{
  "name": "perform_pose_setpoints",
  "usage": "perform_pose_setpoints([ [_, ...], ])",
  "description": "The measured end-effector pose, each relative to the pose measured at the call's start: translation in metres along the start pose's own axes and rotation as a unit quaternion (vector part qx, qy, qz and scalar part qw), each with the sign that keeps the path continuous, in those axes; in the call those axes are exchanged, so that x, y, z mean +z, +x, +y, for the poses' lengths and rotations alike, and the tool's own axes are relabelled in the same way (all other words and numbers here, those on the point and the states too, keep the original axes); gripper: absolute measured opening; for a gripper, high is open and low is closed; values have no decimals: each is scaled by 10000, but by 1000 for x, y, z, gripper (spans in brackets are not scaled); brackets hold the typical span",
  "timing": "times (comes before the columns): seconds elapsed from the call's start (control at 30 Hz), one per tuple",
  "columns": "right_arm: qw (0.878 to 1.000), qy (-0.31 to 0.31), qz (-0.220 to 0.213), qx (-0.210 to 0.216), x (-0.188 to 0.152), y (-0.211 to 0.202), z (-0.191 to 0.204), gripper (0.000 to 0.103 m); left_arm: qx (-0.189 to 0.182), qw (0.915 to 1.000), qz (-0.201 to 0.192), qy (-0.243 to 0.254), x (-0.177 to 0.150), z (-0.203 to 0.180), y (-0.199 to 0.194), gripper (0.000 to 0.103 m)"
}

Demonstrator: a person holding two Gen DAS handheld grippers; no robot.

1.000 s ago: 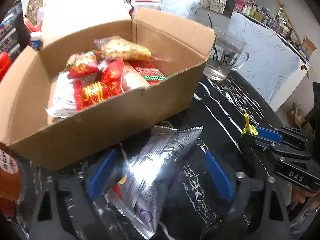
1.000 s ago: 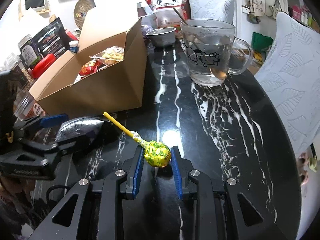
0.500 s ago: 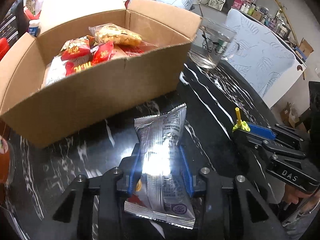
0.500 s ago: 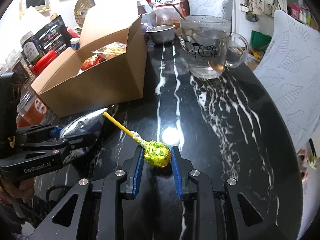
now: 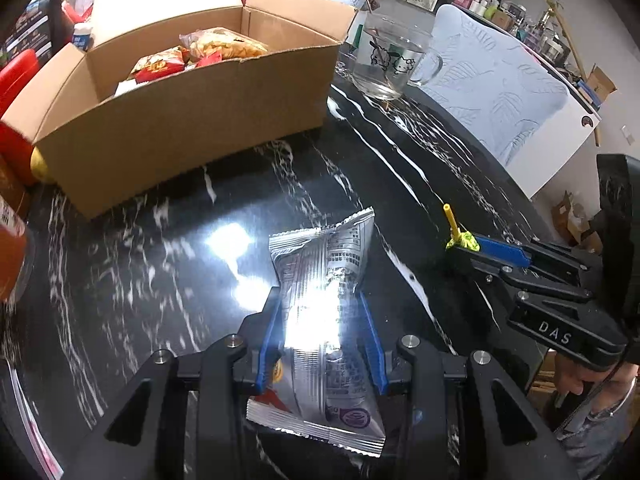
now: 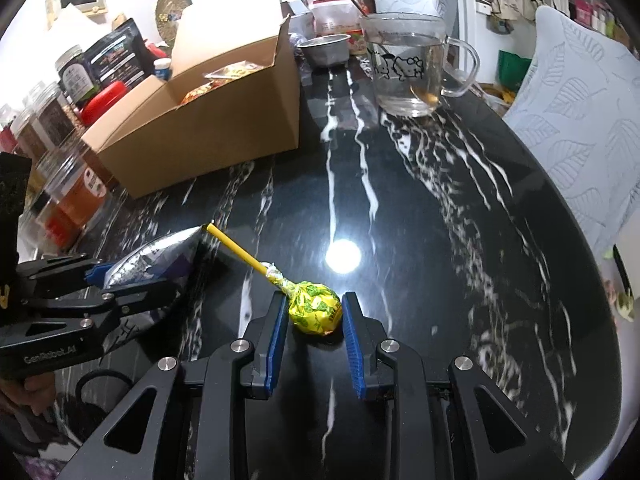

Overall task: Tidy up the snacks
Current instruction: 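Lift and carry the foil bag and lollipop over the cardboard box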

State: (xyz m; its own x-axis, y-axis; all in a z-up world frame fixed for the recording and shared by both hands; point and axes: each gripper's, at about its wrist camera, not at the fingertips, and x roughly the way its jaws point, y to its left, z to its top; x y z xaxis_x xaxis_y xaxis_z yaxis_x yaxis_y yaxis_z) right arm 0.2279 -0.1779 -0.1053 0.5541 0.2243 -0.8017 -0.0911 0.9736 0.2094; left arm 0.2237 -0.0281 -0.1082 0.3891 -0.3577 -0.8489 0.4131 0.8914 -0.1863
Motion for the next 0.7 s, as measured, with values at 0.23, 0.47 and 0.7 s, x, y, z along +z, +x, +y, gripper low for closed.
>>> perform_pose_setpoints([
  [0.23,9999,16,35,124,-15,-8,9,27,-169,9995,153,-230,1,8,1,38],
  [0.47,10000,-16,37,-13,-14,-6,13,29,88,9999,22,97,0,1,4,39],
  [0.7,9996,-154,-8,-218,-12,-4,21,49,444,9979,9,470,2,-12,12,52],
])
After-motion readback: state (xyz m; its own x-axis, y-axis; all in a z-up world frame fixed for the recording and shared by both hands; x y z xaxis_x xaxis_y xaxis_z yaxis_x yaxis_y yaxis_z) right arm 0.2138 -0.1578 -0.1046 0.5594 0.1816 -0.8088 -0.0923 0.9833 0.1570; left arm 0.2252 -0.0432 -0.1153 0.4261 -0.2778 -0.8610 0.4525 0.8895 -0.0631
